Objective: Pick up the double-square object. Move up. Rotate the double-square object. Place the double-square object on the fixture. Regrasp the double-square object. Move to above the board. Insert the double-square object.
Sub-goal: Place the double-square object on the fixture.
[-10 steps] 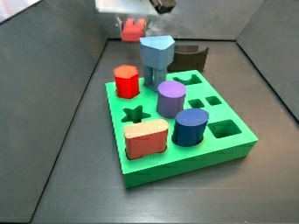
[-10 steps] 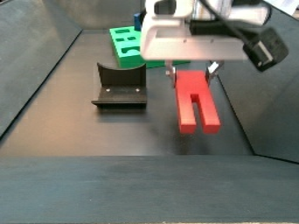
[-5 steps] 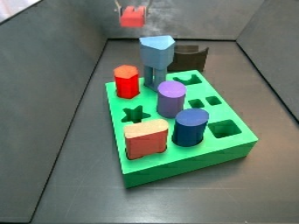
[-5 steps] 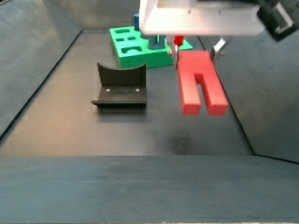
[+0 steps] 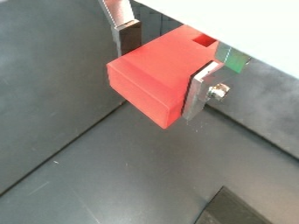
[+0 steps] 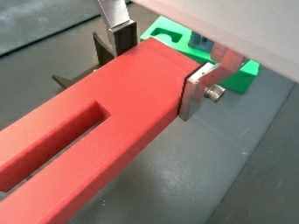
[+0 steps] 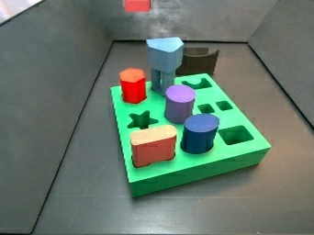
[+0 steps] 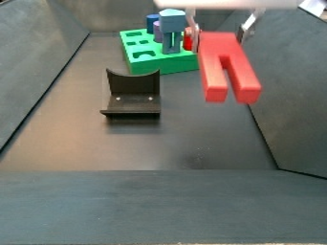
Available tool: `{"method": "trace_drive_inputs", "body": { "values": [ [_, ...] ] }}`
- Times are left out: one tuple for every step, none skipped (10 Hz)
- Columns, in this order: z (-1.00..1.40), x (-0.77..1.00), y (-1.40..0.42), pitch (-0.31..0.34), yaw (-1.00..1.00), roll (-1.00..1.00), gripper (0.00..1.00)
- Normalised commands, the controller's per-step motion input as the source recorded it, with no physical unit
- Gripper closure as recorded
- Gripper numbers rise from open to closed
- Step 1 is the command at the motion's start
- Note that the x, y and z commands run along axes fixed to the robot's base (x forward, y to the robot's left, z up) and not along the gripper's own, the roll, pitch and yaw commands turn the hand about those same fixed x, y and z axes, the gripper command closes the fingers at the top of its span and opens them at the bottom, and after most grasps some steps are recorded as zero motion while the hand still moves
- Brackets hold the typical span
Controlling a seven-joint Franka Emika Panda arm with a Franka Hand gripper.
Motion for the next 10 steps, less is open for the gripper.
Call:
{"method": "trace_drive_inputs", "body": {
  "values": [
    [0.29,0.0,0.0,0.093,0.02,0.1,1.0],
    [-0.12,1.0,-0.51,-0.03,-0.09,-0.19,1.0],
    [-0.16,1.0,-0.51,-0.032,-0.09,-0.2,1.0],
    [-0.15,1.0,-0.44,-0.024,-0.05,-0.19,1.0],
    [-0.13,1.0,-0.36,-0.008,-0.02,-0.17,1.0],
    [-0.12,1.0,-0.32,-0.002,-0.01,-0.14,1.0],
    [-0.12,1.0,-0.28,0.001,0.0,-0.12,1.0],
    [-0.11,1.0,-0.25,0.005,0.0,-0.09,1.0],
    [-0.1,1.0,-0.22,0.014,0.01,-0.07,1.0],
    [-0.09,1.0,-0.2,0.022,0.02,-0.06,1.0]
  ]
}}
